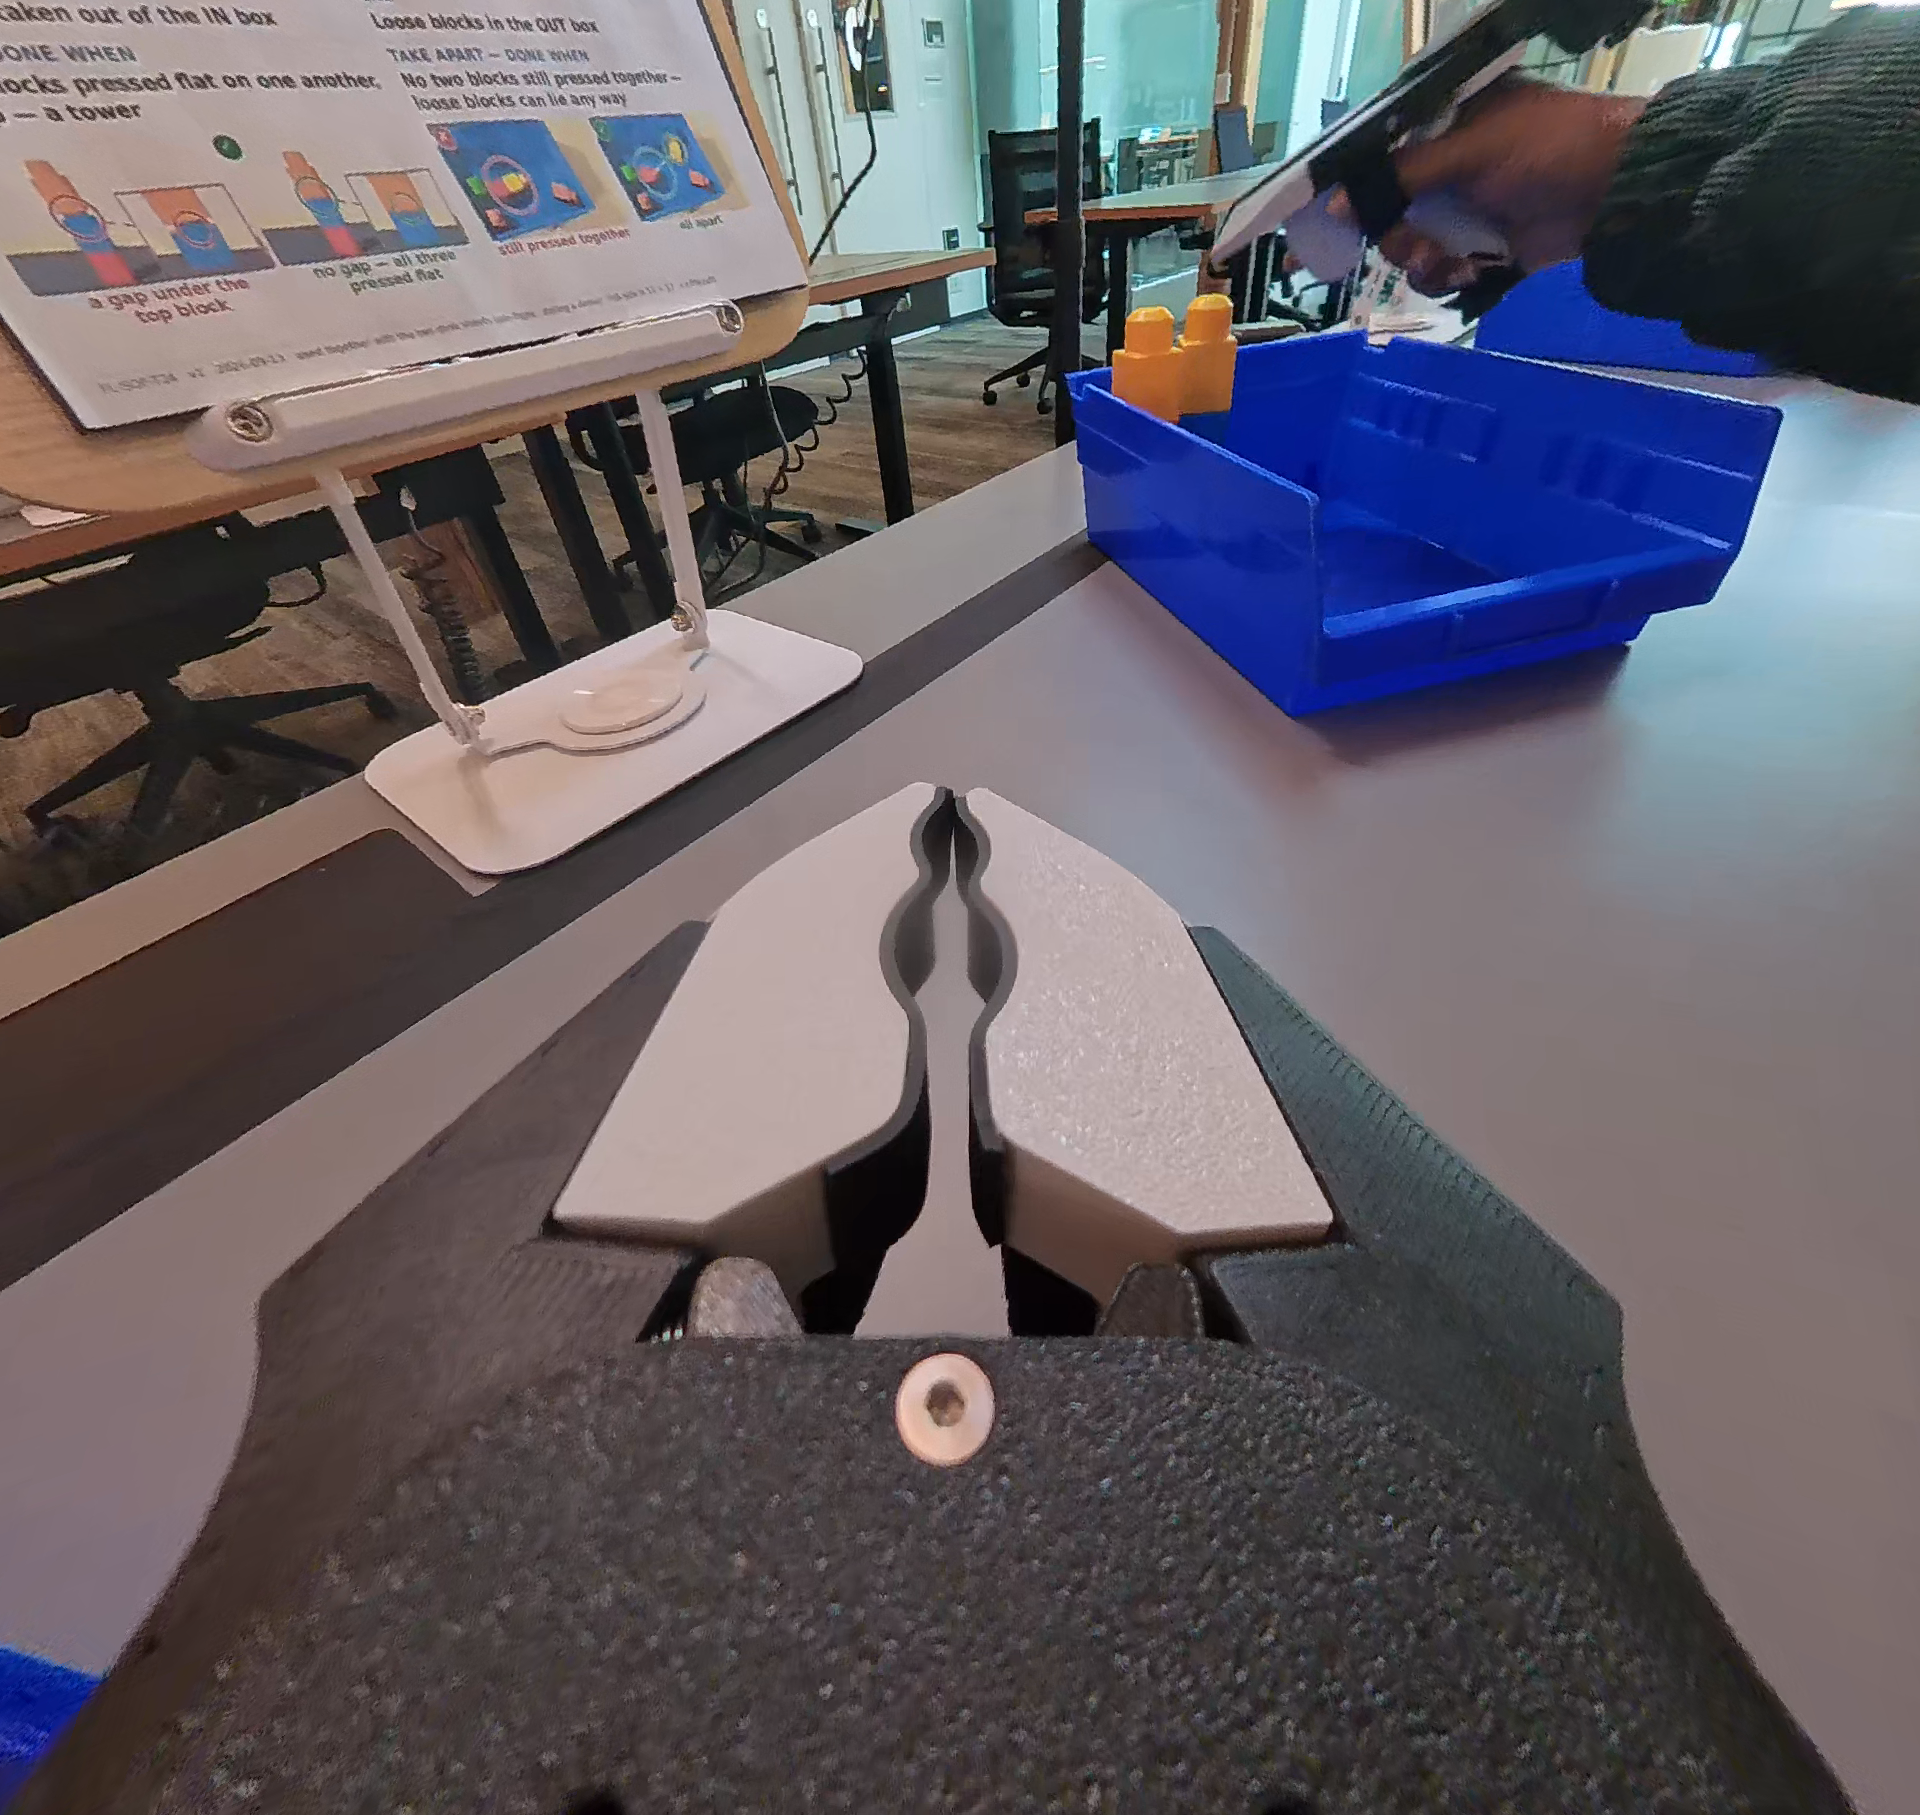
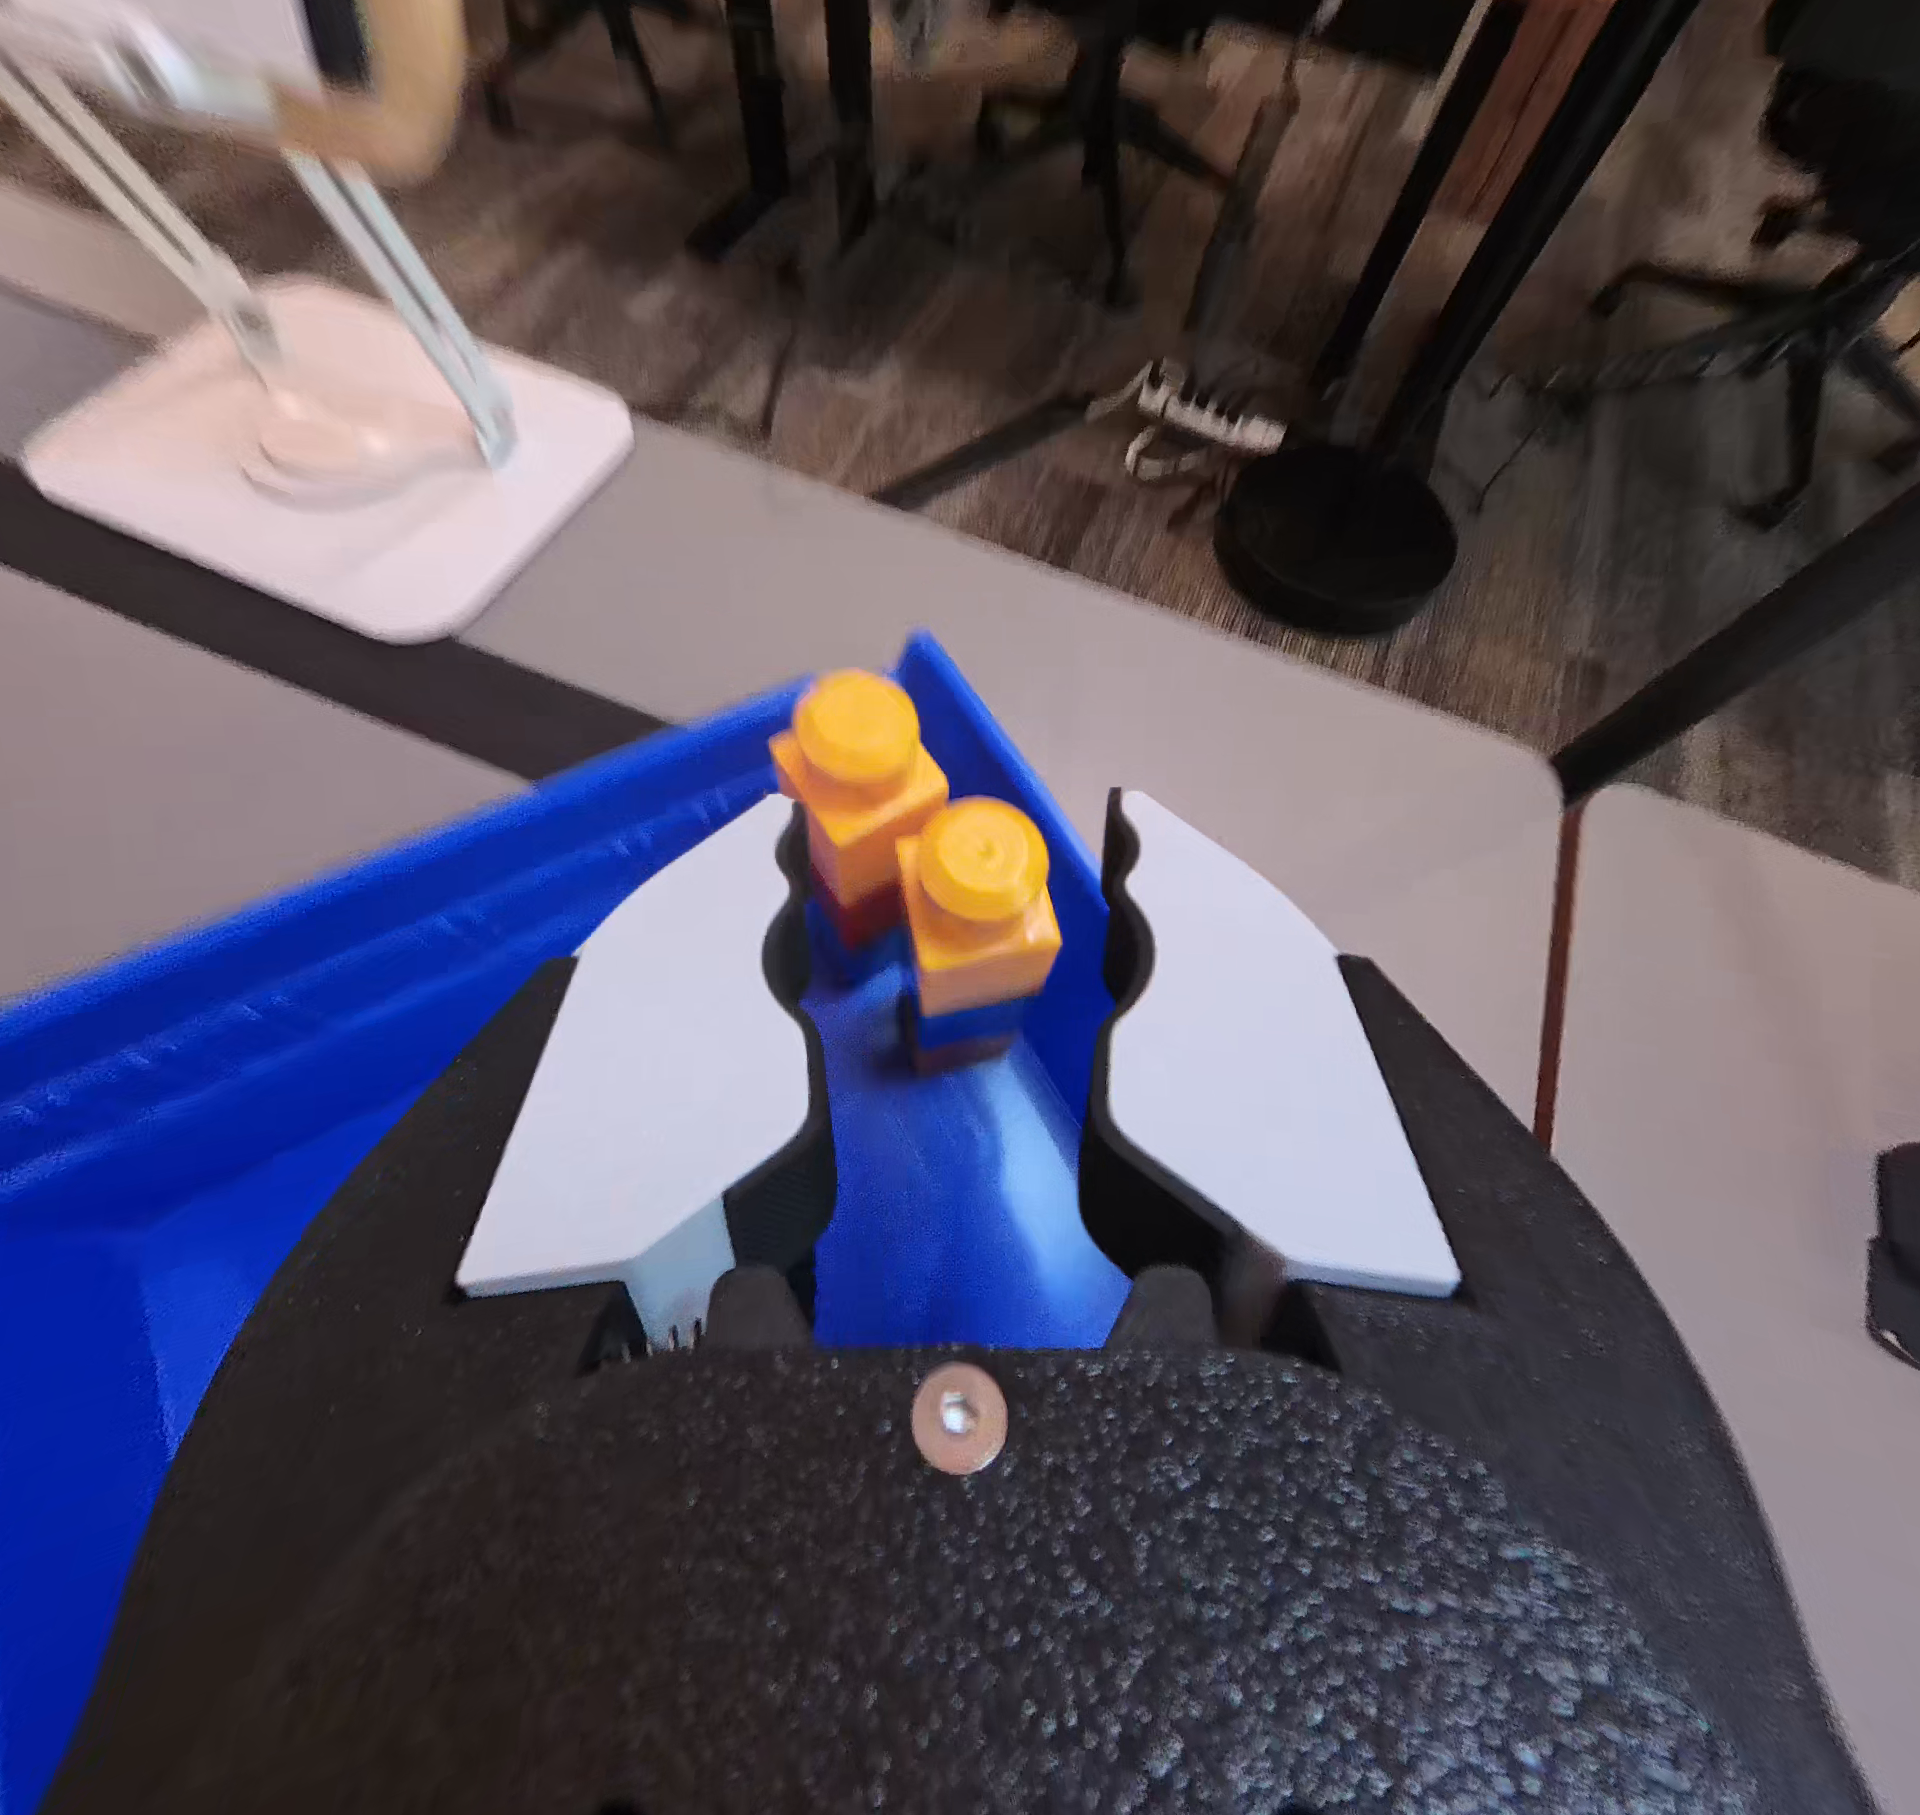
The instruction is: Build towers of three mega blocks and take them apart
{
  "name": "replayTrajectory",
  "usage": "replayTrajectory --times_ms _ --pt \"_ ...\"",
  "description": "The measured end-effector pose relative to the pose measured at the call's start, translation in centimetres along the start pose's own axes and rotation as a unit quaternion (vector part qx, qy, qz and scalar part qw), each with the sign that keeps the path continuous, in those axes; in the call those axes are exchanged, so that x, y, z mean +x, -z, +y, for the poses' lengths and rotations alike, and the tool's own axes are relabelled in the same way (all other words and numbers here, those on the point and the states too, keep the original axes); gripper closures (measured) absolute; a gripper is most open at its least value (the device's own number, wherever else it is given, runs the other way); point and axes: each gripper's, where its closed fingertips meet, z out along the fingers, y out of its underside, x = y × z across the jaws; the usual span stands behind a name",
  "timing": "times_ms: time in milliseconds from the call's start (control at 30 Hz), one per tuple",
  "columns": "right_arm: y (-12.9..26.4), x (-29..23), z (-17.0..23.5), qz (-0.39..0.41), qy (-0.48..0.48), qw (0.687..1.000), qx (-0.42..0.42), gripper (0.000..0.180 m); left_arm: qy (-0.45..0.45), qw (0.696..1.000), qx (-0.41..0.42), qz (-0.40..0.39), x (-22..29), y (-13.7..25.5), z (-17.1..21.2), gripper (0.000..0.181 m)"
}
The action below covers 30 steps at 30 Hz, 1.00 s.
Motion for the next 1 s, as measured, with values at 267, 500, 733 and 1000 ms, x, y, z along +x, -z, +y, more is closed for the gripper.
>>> replayTrajectory --times_ms 267,500,733,1000 --pt "10.5 -16.4 -10.7 -0.071 -0.034 0.953 0.293 0.134 -0.032 0.998 -0.002 -0.057 -1.7 0.8 -0.2 0.181" --pt "9.0 -35.5 -4.1 -0.236 -0.019 0.946 0.221 0.179 -0.023 0.984 -0.059 -0.164 -8.0 6.8 -3.1 0.181" --pt "8.8 -42.0 2.2 -0.286 0.076 0.942 0.159 0.179 -0.015 0.918 -0.384 -0.099 -13.8 18.2 1.6 0.153" --pt "8.4 -41.9 3.5 -0.338 0.034 0.928 0.152 0.178 -0.096 0.719 -0.687 0.036 -14.0 27.2 9.7 0.140"
